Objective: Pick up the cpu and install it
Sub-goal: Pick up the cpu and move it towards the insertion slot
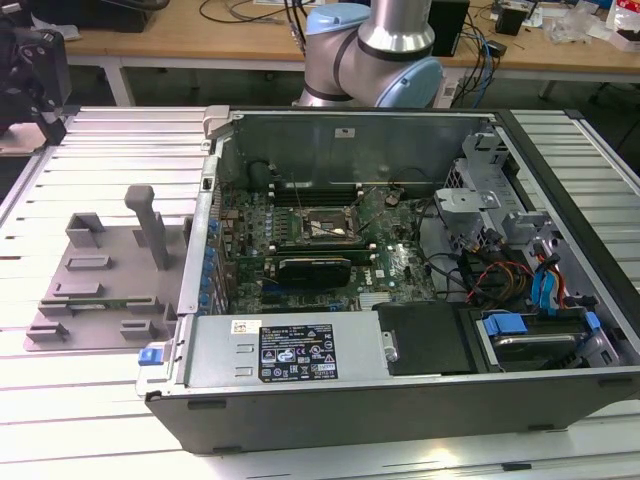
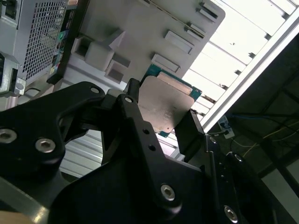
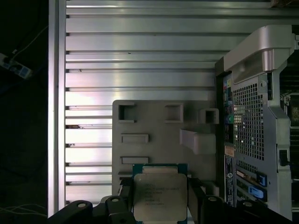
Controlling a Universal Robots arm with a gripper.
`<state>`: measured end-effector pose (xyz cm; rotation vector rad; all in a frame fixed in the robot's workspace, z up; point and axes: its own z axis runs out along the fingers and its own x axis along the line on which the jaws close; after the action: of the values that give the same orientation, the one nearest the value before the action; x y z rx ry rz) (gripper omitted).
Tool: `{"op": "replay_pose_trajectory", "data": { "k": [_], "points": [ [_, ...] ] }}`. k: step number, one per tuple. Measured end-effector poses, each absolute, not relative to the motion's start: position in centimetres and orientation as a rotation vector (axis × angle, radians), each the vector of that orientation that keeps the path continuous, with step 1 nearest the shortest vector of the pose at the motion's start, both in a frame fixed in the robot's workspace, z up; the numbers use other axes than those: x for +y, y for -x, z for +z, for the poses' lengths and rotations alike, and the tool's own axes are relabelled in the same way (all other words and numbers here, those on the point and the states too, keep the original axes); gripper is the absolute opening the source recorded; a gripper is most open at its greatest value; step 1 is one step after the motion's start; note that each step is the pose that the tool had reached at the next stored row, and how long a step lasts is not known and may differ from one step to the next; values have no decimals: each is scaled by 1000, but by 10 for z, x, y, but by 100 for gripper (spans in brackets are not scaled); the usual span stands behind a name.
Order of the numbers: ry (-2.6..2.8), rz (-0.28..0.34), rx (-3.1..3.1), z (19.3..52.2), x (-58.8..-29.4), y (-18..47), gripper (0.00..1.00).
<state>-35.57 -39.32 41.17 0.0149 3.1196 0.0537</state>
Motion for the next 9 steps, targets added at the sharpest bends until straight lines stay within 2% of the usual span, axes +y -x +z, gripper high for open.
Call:
{"op": "replay_pose_trajectory", "data": {
  "k": [9],
  "points": [
    [-15, 54, 3120, 412, -393, 343, 55]
  ]
}}
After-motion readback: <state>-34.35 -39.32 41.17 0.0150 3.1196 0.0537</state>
